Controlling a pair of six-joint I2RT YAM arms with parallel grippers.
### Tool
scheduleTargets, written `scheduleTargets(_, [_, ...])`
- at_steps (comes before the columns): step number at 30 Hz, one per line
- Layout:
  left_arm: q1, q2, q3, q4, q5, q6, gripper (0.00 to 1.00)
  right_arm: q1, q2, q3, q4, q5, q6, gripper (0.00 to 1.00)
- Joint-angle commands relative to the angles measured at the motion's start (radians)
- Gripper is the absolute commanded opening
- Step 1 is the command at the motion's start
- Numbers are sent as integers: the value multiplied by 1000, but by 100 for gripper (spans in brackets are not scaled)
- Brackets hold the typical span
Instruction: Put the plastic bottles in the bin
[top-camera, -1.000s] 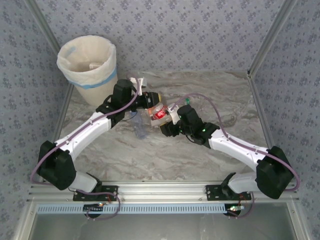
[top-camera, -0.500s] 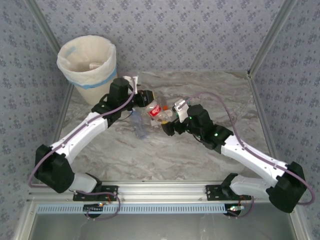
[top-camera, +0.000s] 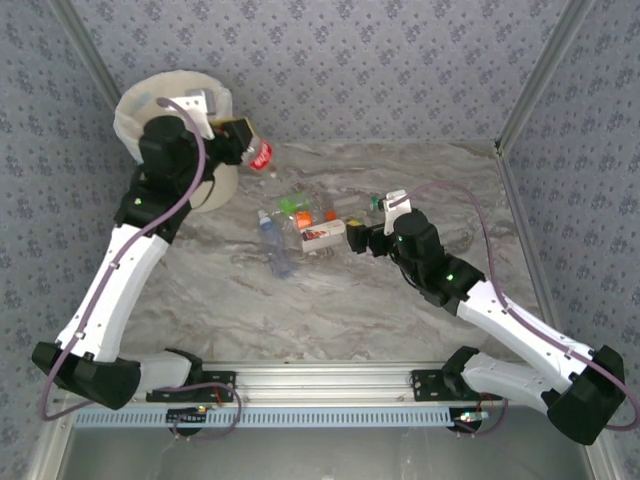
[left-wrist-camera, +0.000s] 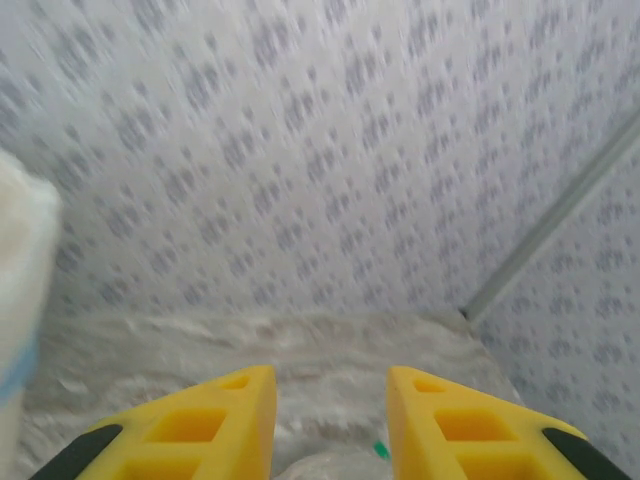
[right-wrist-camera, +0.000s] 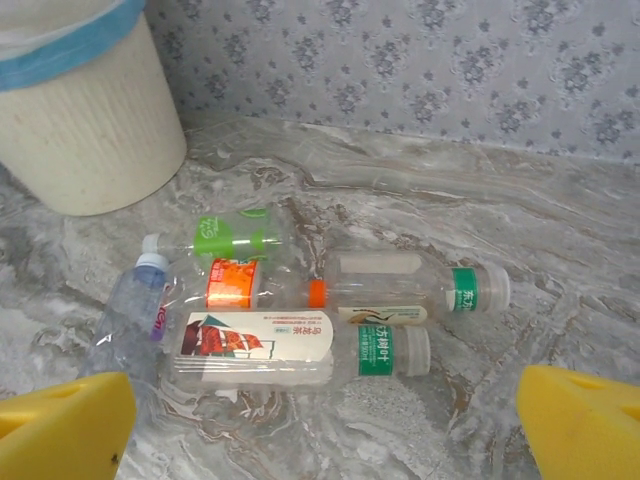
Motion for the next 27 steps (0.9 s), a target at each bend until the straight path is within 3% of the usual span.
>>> scheduleTargets(1, [73, 44, 124, -5, -73, 40, 0, -4, -11, -1, 25, 50, 39, 100])
scheduleTargets(8, [272, 179, 300, 57, -112, -106, 0, -5, -12, 2, 5, 71, 46, 100])
scheduleTargets(13, [394, 276, 343, 104, -73, -283, 0, -8, -10, -1, 2, 82, 52, 100])
scheduleTargets(20, [480, 389, 403, 26, -136, -272, 0, -13, -13, 8, -35, 100, 49, 100])
scheduleTargets(27, [538, 525, 472, 37, -5, -368, 0, -14, -18, 9, -51, 97, 66, 100])
